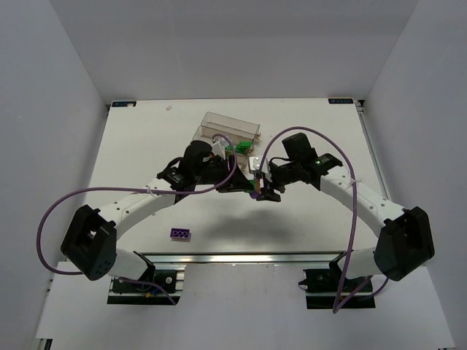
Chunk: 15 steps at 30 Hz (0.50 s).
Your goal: Sort the legos into containers by color
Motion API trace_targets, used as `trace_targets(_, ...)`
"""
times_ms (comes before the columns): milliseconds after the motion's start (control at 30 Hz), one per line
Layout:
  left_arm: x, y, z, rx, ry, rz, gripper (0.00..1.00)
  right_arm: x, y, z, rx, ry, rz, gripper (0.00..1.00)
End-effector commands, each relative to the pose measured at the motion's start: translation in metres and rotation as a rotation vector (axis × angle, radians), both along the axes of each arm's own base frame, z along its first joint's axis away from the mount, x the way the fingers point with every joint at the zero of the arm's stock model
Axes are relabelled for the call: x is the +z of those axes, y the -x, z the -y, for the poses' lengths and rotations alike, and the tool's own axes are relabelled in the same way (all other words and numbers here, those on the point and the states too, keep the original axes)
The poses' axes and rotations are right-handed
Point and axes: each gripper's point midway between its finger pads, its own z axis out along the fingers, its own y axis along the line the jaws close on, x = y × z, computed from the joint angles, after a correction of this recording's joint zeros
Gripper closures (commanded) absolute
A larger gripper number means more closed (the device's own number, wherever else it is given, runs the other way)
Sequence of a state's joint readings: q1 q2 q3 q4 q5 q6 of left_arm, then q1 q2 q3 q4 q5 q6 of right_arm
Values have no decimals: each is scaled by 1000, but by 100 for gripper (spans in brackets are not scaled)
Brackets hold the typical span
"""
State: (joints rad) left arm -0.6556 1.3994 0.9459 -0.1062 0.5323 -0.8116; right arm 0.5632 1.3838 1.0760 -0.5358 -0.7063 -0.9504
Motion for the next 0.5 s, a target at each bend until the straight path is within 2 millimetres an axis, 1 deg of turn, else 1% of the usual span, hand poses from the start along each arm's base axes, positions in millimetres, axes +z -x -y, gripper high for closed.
trace_targets(0, 20, -2, -12, 28, 14, 66, 93, 3, -3, 7, -16, 1, 49, 100)
trace_targets(100, 22, -4, -17, 54, -6, 83, 96, 0, -4, 10, -28, 6, 46, 100)
trace_targets(467, 27, -11, -24, 87, -32, 102, 96, -11, -10, 19, -65, 20, 34, 100)
